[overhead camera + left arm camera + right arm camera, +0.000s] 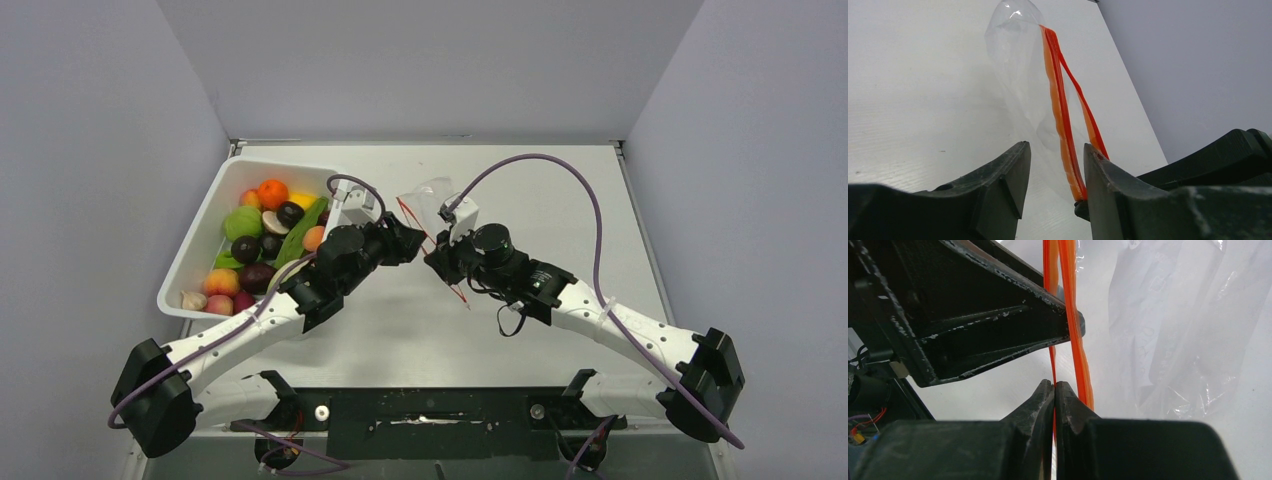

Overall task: Place the food in the zip-top bag and seal the zipper
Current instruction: Open the zipper of the food storage bag at the center of the board.

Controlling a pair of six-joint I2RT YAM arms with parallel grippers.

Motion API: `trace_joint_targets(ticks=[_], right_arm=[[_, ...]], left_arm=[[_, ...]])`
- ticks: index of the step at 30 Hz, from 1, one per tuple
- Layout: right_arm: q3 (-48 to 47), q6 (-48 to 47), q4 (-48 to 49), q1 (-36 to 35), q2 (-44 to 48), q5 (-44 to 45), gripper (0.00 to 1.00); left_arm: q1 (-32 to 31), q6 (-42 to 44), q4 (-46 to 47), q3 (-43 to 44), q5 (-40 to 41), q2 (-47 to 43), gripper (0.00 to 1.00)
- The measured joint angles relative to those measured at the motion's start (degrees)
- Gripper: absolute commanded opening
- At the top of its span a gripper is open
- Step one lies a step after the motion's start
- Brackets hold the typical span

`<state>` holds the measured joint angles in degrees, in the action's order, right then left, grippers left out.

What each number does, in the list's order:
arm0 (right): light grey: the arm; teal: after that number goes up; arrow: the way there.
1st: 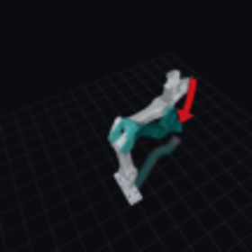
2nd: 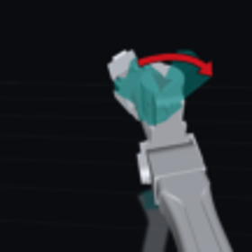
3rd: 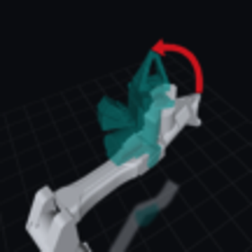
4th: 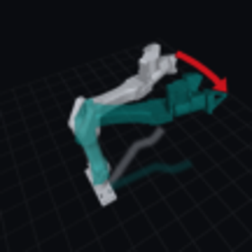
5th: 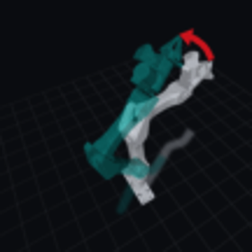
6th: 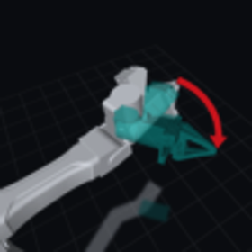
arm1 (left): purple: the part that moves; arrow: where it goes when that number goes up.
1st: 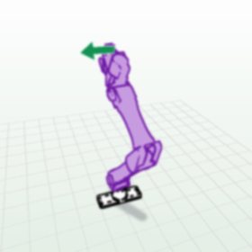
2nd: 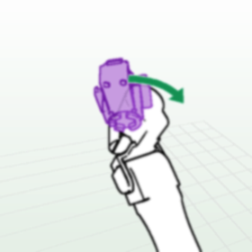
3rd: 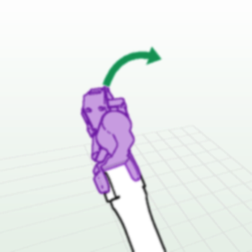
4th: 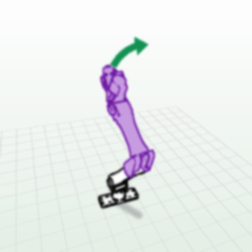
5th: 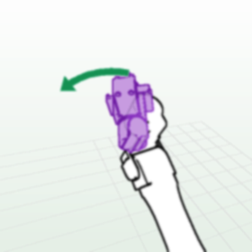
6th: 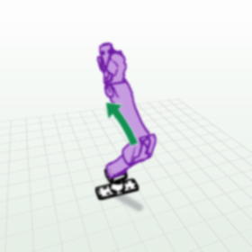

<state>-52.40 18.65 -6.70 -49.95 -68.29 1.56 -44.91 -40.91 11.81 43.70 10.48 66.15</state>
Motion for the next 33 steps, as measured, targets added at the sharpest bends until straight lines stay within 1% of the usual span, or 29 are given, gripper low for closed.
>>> trace_joint_targets(ticks=[4,6,9,12,16,22,29,33], right_arm=[[0.02,0.07,0.22,-0.02,0.00,0.07,0.01],[0.02,0.33,0.17,-0.04,0.00,0.46,0.10],[0.00,1.79,-0.57,-0.11,0.00,1.46,0.18],[-0.83,3.50,-3.30,-0.28,0.00,2.51,0.27],[-3.78,5.35,-7.82,-0.39,0.48,4.37,0.34],[-8.02,6.27,-12.76,-0.39,3.06,8.72,0.42],[-10.56,5.97,-16.37,-1.16,2.93,11.89,0.49],[-11.02,5.84,-17.09,-2.97,1.81,12.63,0.50]], left_arm=[[0.00,-0.59,0.81,0.00,-0.28,0.98,0.11],[0.00,-0.79,0.94,0.00,-0.46,1.29,0.00],[0.00,-0.90,1.01,-0.07,-0.92,1.33,0.00],[0.00,-0.96,1.27,-0.50,-0.94,1.31,0.00],[0.00,-1.88,1.33,-1.79,-0.98,1.05,0.00],[0.02,-3.58,1.33,-2.23,-1.64,0.72,0.00],[0.02,-5.55,1.33,-2.23,-2.21,-0.09,0.00],[0.02,-6.51,1.36,-2.23,-2.36,-0.61,0.00]])
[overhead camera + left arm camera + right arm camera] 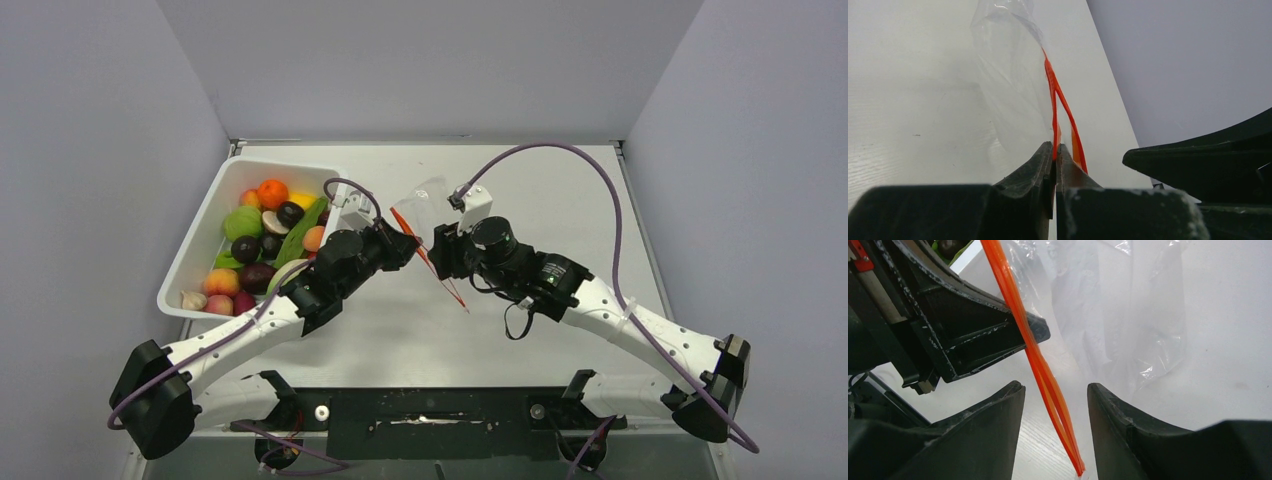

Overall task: Place the food in the zip-top bag and seal the zipper
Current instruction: Open the zipper of the food storage bag at the center of the board.

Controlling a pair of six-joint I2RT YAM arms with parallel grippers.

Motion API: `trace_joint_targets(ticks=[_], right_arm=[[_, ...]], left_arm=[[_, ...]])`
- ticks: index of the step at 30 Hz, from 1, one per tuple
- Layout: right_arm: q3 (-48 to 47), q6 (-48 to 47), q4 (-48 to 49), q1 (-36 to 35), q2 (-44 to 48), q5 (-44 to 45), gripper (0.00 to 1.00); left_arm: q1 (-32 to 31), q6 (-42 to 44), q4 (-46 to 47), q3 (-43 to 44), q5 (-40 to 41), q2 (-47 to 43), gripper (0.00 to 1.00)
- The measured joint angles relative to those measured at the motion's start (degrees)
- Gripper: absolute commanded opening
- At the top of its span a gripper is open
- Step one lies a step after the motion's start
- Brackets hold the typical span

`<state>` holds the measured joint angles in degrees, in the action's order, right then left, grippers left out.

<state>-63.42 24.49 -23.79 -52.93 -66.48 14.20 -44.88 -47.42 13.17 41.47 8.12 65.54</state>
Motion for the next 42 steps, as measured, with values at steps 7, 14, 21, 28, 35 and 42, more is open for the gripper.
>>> trace_joint_targets(ticks=[7,14,21,28,35,42], right_arm=[[-0.09,-0.96,-0.33,-3.89,-3.17,3.15,0.46],[-0.09,-3.32,-0.26,-4.68,-5.81,8.24,0.31],[-0.13,-4.85,-0.50,-4.57,-6.93,14.86,0.00],[-0.13,-4.74,-3.26,1.77,-3.54,17.81,0.00],[-0.87,-3.23,-4.48,6.10,4.42,14.80,0.00],[-0.83,-2.05,-4.35,6.97,5.92,9.77,0.00]], left_arm=[[0.07,-1.14,0.00,0.00,-0.74,-0.17,0.00],[0.11,-1.92,-0.02,0.00,-1.60,-0.20,0.00],[0.35,-1.81,-0.74,-0.09,-2.91,-1.16,0.00],[4.31,1.68,-9.01,1.70,-5.90,-2.86,0.00],[7.21,5.88,-13.88,4.33,-12.55,-4.15,0.00],[8.76,6.40,-12.44,3.96,-15.98,-4.87,0.32]])
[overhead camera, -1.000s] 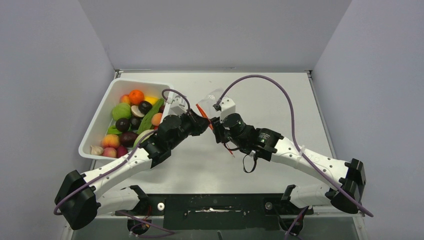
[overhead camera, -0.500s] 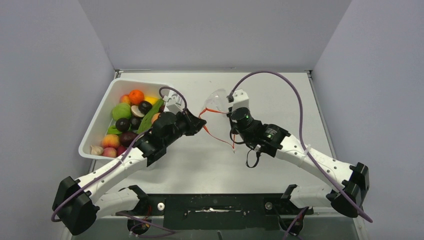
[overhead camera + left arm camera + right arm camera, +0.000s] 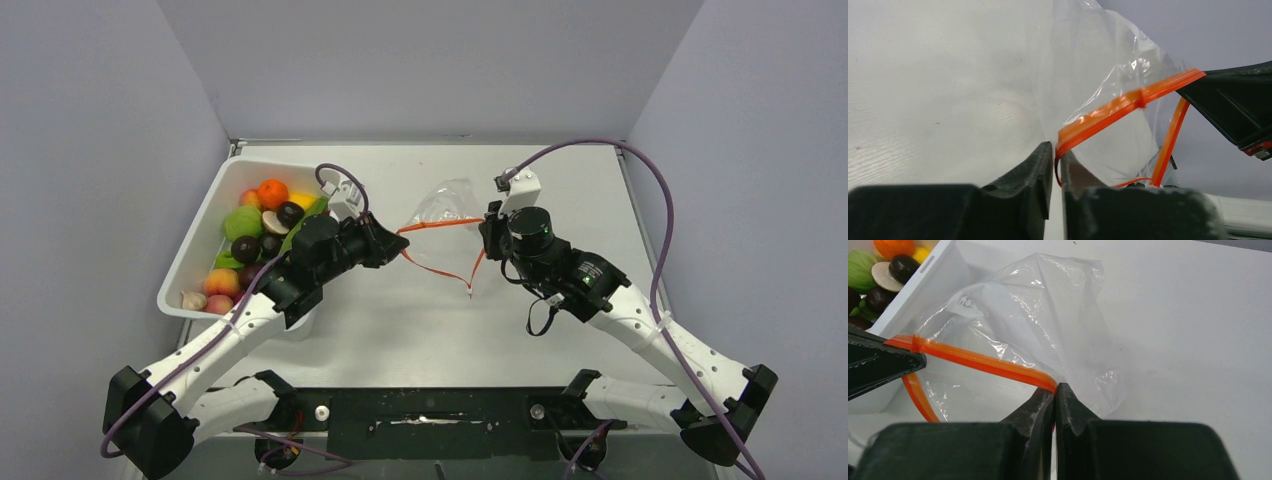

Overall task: Place the food in the zip-top bag and seal the zipper
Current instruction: Open the zipper of the food storage bag at the center of the board.

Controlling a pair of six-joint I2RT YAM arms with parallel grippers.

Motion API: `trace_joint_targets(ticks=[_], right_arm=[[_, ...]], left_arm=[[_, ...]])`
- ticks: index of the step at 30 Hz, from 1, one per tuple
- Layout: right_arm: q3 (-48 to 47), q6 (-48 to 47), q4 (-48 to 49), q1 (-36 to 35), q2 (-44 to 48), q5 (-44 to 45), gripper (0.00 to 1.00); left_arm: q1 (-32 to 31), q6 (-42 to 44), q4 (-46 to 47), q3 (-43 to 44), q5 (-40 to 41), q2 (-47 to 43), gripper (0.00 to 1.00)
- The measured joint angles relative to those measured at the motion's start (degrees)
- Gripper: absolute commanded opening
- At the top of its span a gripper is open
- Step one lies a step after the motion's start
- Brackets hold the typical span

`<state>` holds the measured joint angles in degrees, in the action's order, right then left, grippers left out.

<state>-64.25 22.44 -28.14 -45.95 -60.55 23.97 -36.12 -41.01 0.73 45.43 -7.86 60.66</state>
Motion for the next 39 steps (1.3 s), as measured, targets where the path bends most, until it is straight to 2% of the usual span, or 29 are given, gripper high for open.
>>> trace_joint_targets(ticks=[5,9,21,31,33,35,39], right_arm=[[0.94,3.06,2.08,0.57,-0.66,-0.59,0.00],[2.34,5.84,5.33,0.20,-2.40,-0.90,0.00],[4.52,9.53,12.15,-3.26,-6.45,0.66,0.00],[5.14,9.75,13.70,-4.37,-7.87,1.70,0.00],[5.14,9.75,14.14,-4.46,-7.93,1.75,0.00],[5.14,9.75,14.60,-4.61,-8.02,1.84,0.00],[5.14,9.60,14.82,-5.31,-8.04,1.99,0.00]], left_arm=[[1.33,-1.84,4.98,-3.56,-2.71,0.00,0.55],[1.33,-4.28,11.80,-6.14,-6.49,1.27,0.60],[1.14,-7.93,26.47,-6.45,-13.86,11.39,0.62],[-0.13,-7.85,28.61,-6.45,-13.84,11.82,0.63],[-0.66,-7.02,28.37,-6.45,-12.79,10.93,0.62],[-1.68,-5.18,26.95,-6.27,-10.54,9.77,0.56],[-3.67,-1.66,21.24,-4.24,-4.31,8.98,0.29]])
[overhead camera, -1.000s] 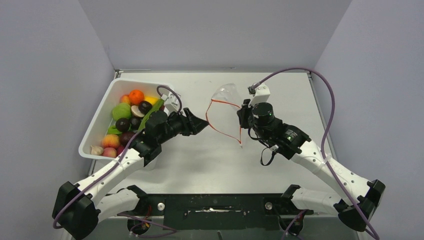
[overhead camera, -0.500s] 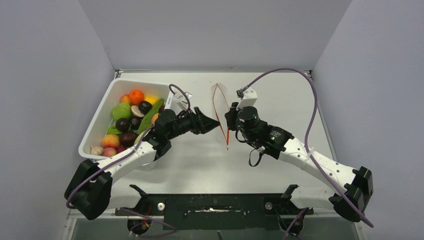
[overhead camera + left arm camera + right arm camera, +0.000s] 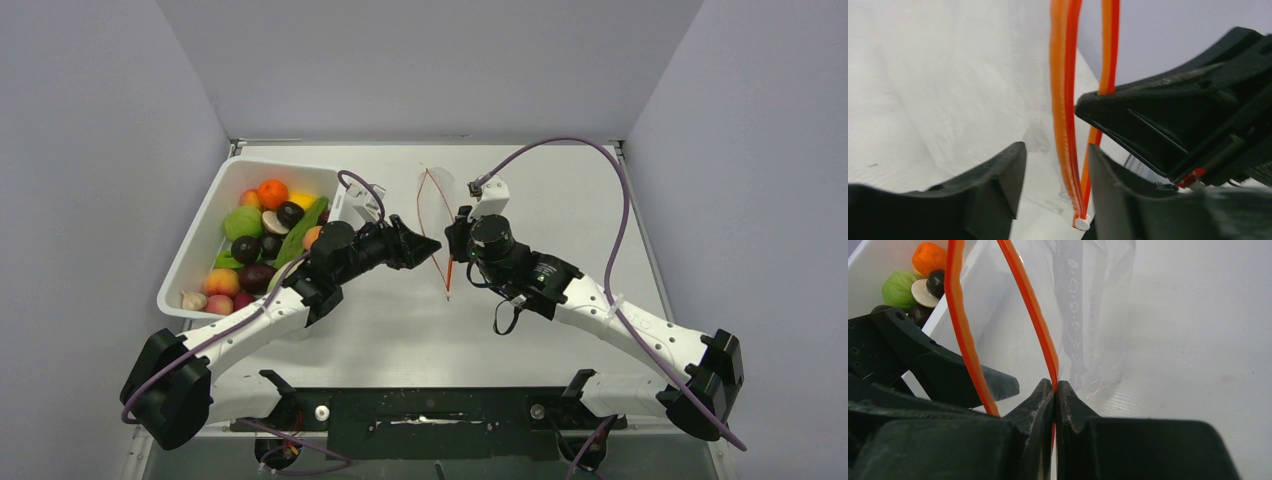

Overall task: Place the food in the zip-top bag and seal the zipper
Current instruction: Open the zipper of the food storage bag at the center of the board.

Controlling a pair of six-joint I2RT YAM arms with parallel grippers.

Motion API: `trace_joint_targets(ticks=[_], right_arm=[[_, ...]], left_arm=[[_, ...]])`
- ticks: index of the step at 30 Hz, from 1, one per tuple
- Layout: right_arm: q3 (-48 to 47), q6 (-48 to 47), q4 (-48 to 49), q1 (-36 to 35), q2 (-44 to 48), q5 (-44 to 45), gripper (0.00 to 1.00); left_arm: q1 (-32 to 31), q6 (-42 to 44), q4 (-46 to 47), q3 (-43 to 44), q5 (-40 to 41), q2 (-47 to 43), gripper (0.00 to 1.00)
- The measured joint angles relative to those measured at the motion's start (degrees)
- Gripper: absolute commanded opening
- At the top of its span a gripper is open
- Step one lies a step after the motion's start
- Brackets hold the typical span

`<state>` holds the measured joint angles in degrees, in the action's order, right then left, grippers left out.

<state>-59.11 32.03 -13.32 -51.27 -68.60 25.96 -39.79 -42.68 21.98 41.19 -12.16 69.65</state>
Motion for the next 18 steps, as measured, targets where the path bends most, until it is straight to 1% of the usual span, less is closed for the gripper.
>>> trace_joint_targets(ticks=[2,4,5,6,9,12,16,17,18], right_arm=[[0.00,-0.13,-0.20,-0.22,0.02,0.55,0.00],[0.00,-0.46,-1.14,-0.20,0.11,2.01,0.00],[0.00,-0.68,-1.81,-0.13,0.22,2.71,0.00],[0.00,-0.98,-3.08,0.09,0.61,3.82,0.00],[0.02,-1.68,-6.49,1.84,2.80,6.32,0.00],[0.13,-1.92,-9.20,3.87,7.02,8.72,0.00],[0.39,-1.99,-9.68,4.00,11.87,8.57,0.00],[0.55,-2.16,-9.55,3.87,12.44,7.87,0.00],[0.76,-2.34,-9.42,3.96,12.70,7.34,0.00]], left_arm=[[-0.87,2.03,-3.43,1.16,3.67,-0.28,0.16],[-1.75,3.98,-7.43,2.16,8.22,-1.14,0.06],[-2.08,4.76,-9.46,2.45,10.40,-1.86,0.01],[-2.29,5.44,-11.41,2.60,12.44,-2.73,0.00],[-2.34,6.40,-16.09,2.60,17.81,-5.46,0.00],[-1.88,6.54,-18.99,2.62,20.98,-6.86,0.00],[-1.86,6.25,-20.11,3.15,20.17,-6.14,0.00],[-1.81,6.25,-20.24,3.54,19.52,-5.70,0.02],[-1.75,6.29,-20.31,3.91,18.86,-5.22,0.07]])
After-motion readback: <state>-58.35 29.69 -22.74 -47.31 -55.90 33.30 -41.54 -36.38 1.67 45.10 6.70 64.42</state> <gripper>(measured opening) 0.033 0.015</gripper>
